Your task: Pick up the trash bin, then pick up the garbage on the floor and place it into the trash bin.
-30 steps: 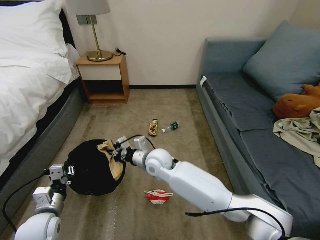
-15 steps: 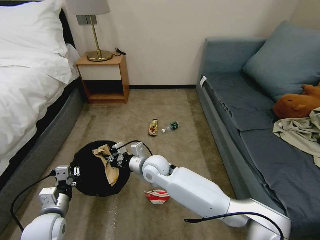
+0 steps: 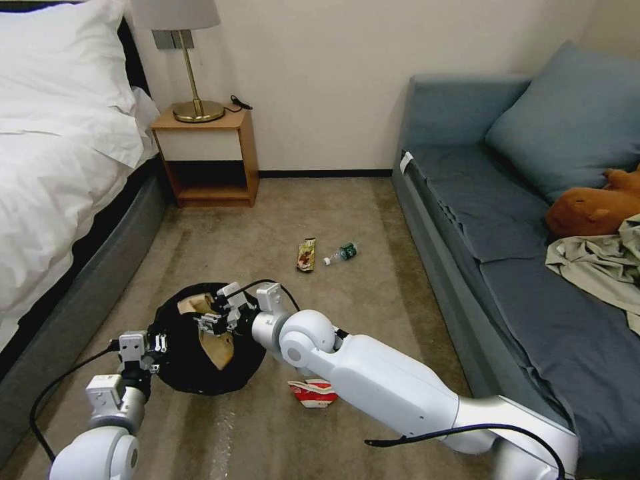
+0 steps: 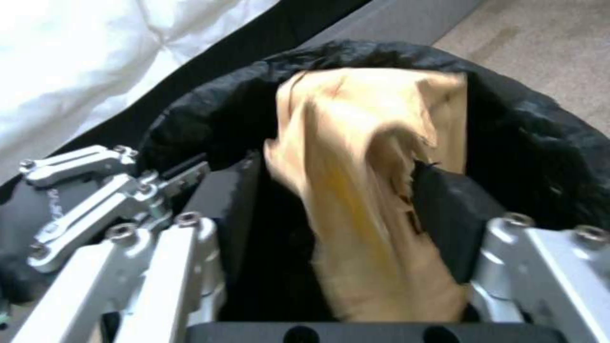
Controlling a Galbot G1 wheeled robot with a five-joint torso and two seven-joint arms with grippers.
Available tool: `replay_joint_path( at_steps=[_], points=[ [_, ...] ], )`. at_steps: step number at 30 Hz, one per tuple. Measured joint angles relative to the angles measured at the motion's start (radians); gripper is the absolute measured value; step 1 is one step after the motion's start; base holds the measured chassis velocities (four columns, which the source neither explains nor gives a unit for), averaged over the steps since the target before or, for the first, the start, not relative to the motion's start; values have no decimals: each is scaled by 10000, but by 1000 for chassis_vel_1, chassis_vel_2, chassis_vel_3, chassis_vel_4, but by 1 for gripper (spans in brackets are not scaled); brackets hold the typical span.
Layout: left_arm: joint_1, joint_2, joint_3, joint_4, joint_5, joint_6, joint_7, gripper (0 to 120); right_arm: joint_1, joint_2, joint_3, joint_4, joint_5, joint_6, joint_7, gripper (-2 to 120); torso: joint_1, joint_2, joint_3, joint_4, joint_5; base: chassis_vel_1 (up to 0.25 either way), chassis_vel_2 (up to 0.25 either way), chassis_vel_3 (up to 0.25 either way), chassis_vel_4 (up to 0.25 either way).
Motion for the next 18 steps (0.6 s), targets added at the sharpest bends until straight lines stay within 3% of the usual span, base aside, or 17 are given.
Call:
replay_joint_path(
  at_steps=[10, 18],
  points=[
    [-41, 87, -286, 182, -47, -119, 2, 4, -118, -540, 315, -92, -332, -18, -75, 96, 0, -1, 0, -1, 0, 0, 0, 0, 0],
    [-175, 200, -546, 317, -233, -126, 13, 4, -284, -1019, 474, 166, -655, -286, -112, 100, 0, -1, 0, 0, 1, 0, 0, 0, 0]
  ],
)
